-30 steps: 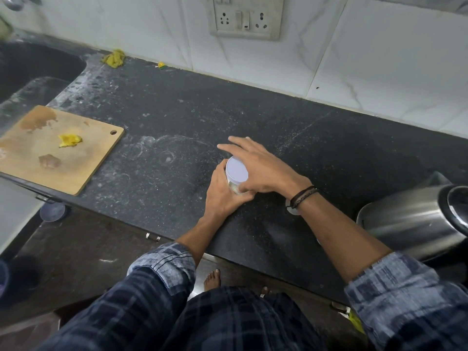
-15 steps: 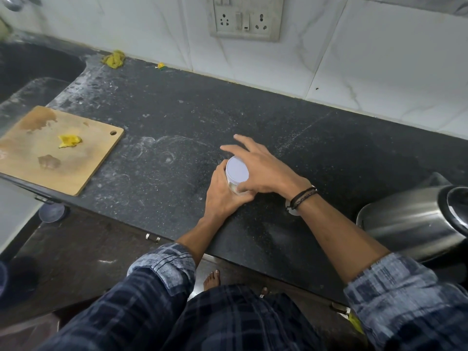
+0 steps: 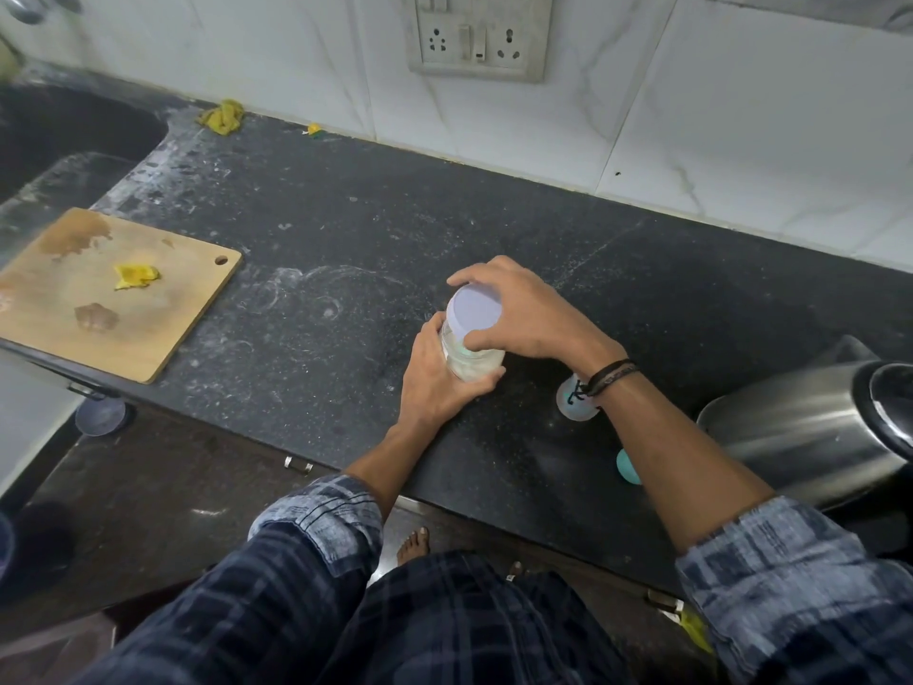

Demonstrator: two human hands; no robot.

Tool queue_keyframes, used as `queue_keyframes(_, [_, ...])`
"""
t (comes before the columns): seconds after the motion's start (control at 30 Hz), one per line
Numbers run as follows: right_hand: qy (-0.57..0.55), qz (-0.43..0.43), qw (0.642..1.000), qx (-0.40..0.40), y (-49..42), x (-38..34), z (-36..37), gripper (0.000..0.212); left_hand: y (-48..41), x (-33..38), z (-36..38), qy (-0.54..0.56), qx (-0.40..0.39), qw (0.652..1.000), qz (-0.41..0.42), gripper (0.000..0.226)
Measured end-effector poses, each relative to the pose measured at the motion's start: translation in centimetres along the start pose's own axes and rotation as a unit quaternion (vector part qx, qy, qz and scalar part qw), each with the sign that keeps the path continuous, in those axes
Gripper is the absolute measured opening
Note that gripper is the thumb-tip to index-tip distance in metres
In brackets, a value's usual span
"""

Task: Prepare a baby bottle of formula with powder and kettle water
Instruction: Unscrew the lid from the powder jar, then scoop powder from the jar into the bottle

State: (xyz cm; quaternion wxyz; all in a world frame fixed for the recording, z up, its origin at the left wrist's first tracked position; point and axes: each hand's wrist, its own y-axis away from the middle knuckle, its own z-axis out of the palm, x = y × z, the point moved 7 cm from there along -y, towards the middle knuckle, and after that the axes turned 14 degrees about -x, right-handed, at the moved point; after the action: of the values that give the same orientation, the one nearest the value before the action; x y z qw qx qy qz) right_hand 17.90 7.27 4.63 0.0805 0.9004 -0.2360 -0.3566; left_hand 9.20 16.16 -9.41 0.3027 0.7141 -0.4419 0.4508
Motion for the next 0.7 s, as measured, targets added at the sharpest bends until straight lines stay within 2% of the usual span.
queue_keyframes(0.13, [-0.085, 0.009, 0.993, 0.079, 2.8, 0.7, -1.9, 0.062, 0.9, 1.4, -0.6, -0.022, 0.028, 0.999, 0.035, 0.081])
queue_keyframes(0.37, [-0.243, 0.003, 0.941, 0.234, 10.1, 2.3, -0.5, 0.05, 0.7, 1.5, -0.4, -0.039, 0.018, 0.998, 0.045, 0.08])
queue_keyframes(0.5, [-0.256, 0.008, 0.92, 0.297, 13.3, 2.7, 2.9, 0.053, 0.9, 1.8, -0.6, -0.038, 0.02, 0.998, 0.051, 0.079])
queue_keyframes(0.7, [-0.178, 0.016, 0.939, 0.295, 14.3, 4.5, 9.4, 0.056, 1.0, 1.9, -0.5, -0.034, 0.013, 0.998, 0.053, 0.082])
